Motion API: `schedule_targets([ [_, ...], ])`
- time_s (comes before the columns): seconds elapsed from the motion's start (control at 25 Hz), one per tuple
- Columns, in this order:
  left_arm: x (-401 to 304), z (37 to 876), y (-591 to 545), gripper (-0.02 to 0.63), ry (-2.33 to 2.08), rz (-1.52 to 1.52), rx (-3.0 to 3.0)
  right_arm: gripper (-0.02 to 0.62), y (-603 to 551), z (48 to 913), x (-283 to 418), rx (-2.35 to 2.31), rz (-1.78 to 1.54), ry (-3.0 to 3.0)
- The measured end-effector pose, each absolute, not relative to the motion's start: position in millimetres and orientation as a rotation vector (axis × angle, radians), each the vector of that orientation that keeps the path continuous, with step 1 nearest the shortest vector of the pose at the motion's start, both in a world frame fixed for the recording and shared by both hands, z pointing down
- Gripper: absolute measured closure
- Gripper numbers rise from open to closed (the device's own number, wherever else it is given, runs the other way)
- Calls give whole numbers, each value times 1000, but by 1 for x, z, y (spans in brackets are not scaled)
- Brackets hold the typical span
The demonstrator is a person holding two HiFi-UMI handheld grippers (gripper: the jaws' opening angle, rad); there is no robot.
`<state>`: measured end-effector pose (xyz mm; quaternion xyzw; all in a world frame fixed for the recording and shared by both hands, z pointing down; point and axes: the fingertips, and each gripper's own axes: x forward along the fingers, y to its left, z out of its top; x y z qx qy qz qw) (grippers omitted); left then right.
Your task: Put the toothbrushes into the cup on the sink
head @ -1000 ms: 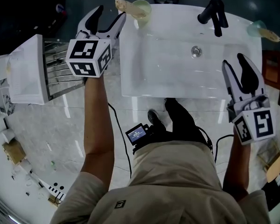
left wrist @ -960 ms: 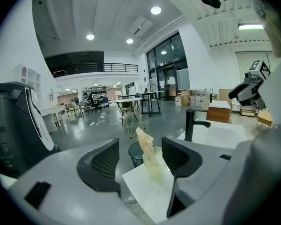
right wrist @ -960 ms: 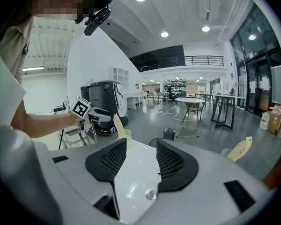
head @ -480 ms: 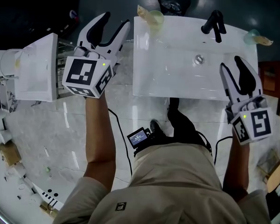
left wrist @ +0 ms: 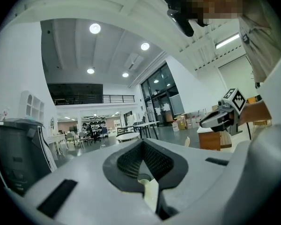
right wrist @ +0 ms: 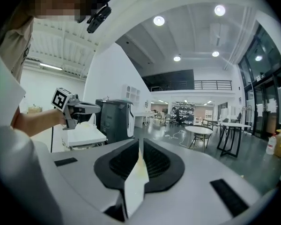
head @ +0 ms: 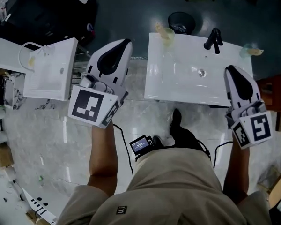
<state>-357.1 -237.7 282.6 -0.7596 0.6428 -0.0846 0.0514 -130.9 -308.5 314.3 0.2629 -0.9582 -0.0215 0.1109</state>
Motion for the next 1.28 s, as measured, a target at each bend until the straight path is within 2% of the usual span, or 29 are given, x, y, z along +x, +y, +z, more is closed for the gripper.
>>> schedule_targets([
  [0.24, -336, 250, -160, 601, 1948, -230, -2269, 589, -255, 289, -126, 708, -146, -2838],
  [0.64, -328, 219, -51, 601, 1998, -200, -2195, 592, -173, 246, -133, 603, -235, -2858],
  [1.28, -331, 229, 21, 601, 2039, -199, -2167, 592, -110, 239, -138, 551, -278, -2858],
])
